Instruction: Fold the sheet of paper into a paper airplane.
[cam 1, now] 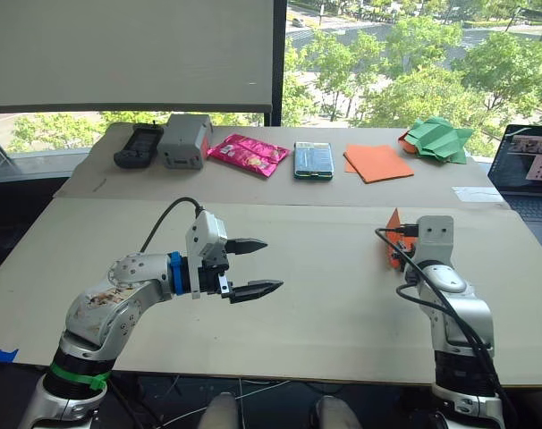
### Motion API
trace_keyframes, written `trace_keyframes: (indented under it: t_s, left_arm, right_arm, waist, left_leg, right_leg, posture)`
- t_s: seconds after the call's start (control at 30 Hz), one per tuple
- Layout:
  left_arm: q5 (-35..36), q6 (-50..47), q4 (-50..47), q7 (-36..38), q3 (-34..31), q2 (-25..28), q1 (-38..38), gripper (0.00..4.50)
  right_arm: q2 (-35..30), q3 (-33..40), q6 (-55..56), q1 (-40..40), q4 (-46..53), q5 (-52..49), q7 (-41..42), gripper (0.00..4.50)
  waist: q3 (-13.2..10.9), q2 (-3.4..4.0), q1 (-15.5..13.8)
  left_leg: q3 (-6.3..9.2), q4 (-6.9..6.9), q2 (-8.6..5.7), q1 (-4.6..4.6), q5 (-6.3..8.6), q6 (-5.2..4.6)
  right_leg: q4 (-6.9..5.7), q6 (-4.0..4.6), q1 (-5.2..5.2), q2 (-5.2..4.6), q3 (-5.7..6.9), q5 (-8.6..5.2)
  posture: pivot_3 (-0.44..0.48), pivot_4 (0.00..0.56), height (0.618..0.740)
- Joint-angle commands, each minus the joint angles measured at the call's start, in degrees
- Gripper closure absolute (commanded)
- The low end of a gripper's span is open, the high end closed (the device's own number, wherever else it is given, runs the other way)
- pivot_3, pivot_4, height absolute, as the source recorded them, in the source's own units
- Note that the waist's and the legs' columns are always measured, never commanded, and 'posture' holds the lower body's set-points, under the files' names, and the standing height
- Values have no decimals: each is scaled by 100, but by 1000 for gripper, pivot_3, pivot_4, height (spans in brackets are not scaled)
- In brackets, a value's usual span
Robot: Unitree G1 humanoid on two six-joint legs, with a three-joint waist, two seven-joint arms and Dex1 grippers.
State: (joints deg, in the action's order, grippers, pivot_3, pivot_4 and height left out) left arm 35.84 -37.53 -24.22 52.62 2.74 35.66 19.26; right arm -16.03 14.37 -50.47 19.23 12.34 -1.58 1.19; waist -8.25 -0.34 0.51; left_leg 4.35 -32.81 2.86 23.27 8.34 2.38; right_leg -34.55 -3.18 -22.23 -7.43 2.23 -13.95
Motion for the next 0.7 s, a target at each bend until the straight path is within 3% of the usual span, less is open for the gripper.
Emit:
trace_keyframes:
  t_s: [0.03, 0.13, 0.33, 0.43, 0.57, 0.7]
  left_arm:
    - [-19, 128, -81, 29, -85, 65, 92, 0]
    - [-49, 140, -37, -61, -229, 122, 43, 0]
    - [-236, 257, 15, -524, -697, 133, -391, 0]
    - [-783, 792, 332, -1096, -971, -47, -648, 0]
    - [-1121, 1306, 707, -1480, -1318, -226, -1081, 0]
    - [-1330, 1681, 883, -1641, -1418, -373, -1480, 0]
  right_arm:
    - [-121, 206, 308, 174, 464, -116, 53, 825]
    - [-226, 204, 556, 245, 896, -407, 422, 30]
    - [-628, -466, 1048, -372, 2056, -1417, 2110, 30]
    - [-876, -896, 1245, -790, 2268, -1575, 2654, 30]
    - [-1262, -1671, 1796, -1237, 1940, -1051, 2944, 30]
    - [-1118, -1817, 2287, -1357, 1282, -847, 2785, 30]
  waist:
    - [0, 1, 3]
    - [-2, 4, 17]
    - [-1, 6, 43]
    - [-2, 5, 23]
    - [-2, 4, 4]
    - [-5, -2, 5]
  left_leg:
    - [0, 0, 0, 0, 0, 0]
    - [0, 0, 0, 2, 0, 0]
    - [2, 2, 2, -9, 0, 0]
    - [2, 2, 4, -12, 3, 4]
    - [1, 1, 1, -2, 29, 45]
    - [0, -1, 1, 3, 31, 49]
  right_leg:
    - [0, 0, 0, 0, 0, 0]
    - [-1, 0, 2, 0, 0, 0]
    - [-5, 0, 5, 0, -1, 0]
    - [-2, 0, 5, 1, 0, -1]
    - [22, 0, 2, 0, 1, -1]
    - [46, 0, 0, -1, 1, -1]
  posture:
    - [0, 150, 702]
    - [0, 150, 702]
    - [0, 150, 702]
    - [0, 150, 702]
    - [0, 150, 702]
    - [0, 150, 702]
